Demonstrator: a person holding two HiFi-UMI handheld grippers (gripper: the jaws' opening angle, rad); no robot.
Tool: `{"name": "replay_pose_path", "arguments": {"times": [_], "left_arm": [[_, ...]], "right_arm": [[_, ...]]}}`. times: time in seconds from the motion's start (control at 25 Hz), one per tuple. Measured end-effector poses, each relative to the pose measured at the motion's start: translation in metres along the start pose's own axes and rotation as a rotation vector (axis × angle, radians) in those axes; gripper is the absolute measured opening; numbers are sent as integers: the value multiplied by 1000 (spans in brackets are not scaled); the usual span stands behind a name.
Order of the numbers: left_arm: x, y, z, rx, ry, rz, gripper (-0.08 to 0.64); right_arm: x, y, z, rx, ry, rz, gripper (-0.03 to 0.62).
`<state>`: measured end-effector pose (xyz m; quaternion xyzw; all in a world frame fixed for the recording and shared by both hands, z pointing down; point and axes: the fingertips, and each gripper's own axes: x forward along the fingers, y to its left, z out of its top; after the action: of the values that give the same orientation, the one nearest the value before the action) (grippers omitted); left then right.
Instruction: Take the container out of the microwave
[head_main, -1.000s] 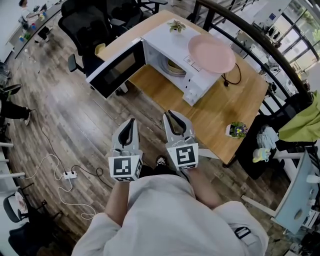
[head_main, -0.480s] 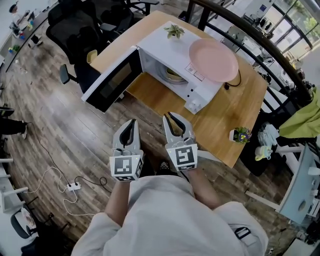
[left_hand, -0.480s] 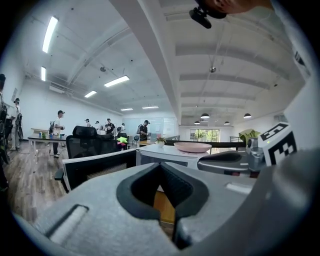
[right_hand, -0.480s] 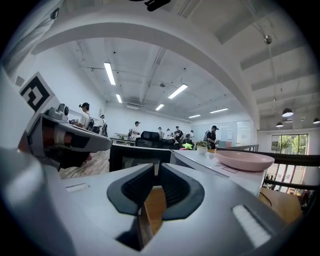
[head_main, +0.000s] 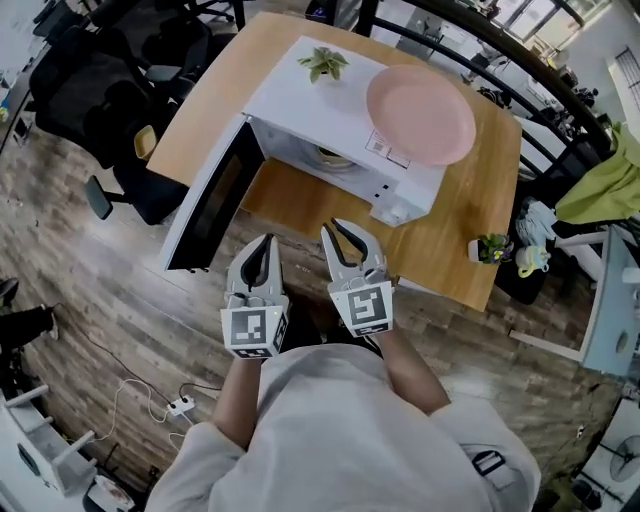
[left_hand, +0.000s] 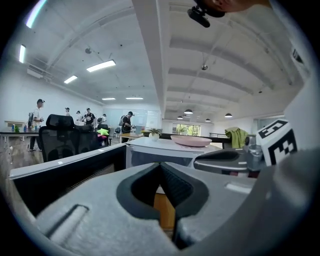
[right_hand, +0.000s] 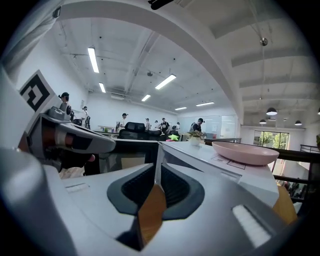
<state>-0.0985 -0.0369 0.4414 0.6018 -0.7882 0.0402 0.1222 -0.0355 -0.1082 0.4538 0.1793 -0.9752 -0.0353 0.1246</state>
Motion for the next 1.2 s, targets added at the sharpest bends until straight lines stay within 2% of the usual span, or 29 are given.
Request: {"name": "replay_pose_path", "arguments": {"times": [0.4, 0.64, 0.96, 1.2], "left_arm": [[43, 23, -20, 16, 69, -220, 3], [61, 31, -39, 27, 111, -330, 3], [72, 38, -69, 12, 179, -373, 3], [81, 46, -84, -14, 208, -360, 3]], "right_arm": [[34, -7, -21, 21, 105, -182, 55], [46, -9, -34, -10, 192, -271, 55], [59, -14, -52, -6, 259, -312, 55], [76, -22, -65, -21, 308, -314, 57]]}}
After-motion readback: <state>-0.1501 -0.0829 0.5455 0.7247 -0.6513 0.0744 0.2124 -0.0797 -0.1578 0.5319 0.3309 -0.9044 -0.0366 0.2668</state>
